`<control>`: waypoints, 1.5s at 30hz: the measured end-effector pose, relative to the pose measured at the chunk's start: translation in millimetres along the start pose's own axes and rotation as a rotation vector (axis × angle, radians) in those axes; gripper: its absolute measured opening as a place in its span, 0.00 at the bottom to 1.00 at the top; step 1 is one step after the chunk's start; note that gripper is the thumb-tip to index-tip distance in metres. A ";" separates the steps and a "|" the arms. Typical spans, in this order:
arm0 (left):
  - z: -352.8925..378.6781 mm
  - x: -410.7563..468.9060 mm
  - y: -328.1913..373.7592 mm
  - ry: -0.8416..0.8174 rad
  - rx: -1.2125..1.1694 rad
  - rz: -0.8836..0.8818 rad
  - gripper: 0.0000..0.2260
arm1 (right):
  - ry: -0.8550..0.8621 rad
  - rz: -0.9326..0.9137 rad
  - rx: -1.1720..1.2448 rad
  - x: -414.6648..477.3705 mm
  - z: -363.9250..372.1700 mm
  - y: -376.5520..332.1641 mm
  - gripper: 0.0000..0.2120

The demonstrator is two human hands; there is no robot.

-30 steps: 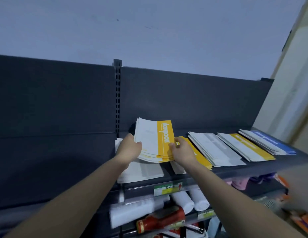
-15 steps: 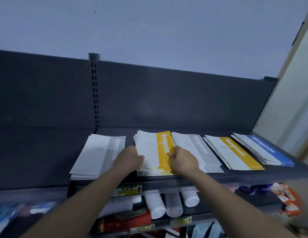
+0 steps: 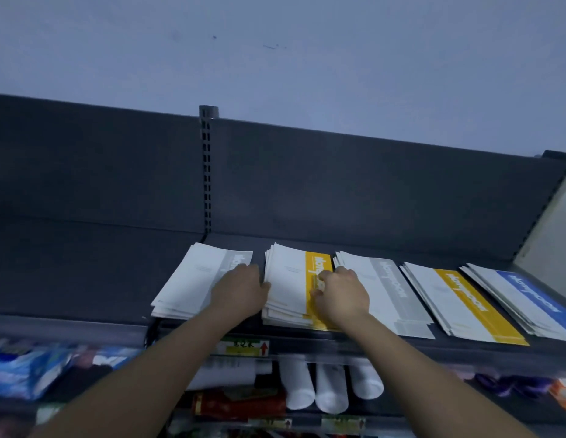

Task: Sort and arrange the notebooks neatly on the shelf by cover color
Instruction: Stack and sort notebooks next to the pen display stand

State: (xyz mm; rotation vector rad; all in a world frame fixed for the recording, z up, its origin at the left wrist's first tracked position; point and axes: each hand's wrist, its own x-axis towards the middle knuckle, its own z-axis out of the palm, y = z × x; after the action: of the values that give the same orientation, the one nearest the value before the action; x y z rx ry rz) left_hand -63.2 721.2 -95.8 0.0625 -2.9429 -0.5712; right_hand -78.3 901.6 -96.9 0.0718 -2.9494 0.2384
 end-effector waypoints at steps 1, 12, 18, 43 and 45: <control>-6.1 -0.9 -5.9 0.037 0.037 -0.001 0.14 | 0.008 -0.038 0.012 1.9 -0.3 -6.0 0.16; -86.5 -34.5 -123.1 0.134 0.552 -0.073 0.16 | 0.014 -0.502 -0.001 8.0 1.5 -155.6 0.19; -135.6 -63.3 -210.2 0.154 0.616 -0.202 0.16 | -0.036 -0.675 -0.029 -1.9 8.5 -264.2 0.22; -273.8 -99.2 -513.8 0.180 0.631 -0.487 0.17 | -0.134 -0.863 0.040 -11.4 60.4 -617.2 0.23; -280.3 -89.2 -531.1 0.182 0.638 -0.497 0.16 | -0.137 -0.874 0.054 -0.8 66.6 -638.0 0.23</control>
State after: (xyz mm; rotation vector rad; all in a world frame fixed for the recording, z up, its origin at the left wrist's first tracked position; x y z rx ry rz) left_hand 73.7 131.5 -49.6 0.8706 -2.7900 0.3376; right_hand -49.4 261.7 -62.9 1.3675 -2.7121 0.1778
